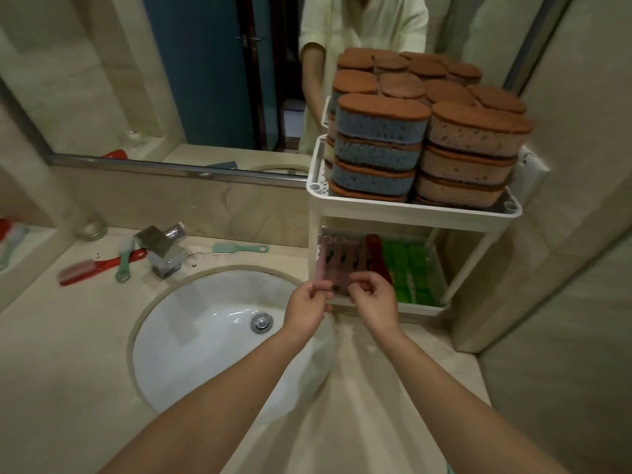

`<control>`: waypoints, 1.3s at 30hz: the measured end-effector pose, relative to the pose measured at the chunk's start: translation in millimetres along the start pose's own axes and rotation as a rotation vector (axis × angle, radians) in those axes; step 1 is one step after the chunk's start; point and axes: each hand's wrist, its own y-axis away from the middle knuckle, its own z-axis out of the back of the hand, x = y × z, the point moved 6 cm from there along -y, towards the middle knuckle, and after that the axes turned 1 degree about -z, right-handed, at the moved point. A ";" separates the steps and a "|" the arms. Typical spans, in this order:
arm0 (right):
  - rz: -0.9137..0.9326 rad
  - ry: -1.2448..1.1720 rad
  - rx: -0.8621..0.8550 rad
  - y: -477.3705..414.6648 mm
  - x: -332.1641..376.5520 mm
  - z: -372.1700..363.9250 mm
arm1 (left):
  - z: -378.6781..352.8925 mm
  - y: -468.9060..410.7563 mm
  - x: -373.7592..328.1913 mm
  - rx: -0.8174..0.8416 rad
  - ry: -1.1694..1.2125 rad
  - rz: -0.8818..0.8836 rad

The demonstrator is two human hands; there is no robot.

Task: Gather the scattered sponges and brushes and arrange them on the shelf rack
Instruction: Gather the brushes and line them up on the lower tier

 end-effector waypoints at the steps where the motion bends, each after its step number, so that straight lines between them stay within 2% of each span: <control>1: 0.017 0.008 0.021 4.2 3.4 -10.0 | 12.0 2.1 2.3 -0.034 0.001 -0.001; 15: -0.008 -0.081 0.439 47.9 52.1 -218.2 | 225.2 7.6 26.3 -0.392 0.010 0.037; 30: 0.066 0.025 0.643 80.0 119.0 -456.0 | 468.9 -25.0 27.2 -0.584 0.023 0.031; 35: 0.131 0.073 0.699 77.5 139.3 -527.0 | 535.3 -40.8 19.1 -0.624 -0.036 -0.002; 39: 0.111 0.162 0.750 67.9 139.5 -577.9 | 580.6 -57.6 13.3 -0.671 -0.173 -0.021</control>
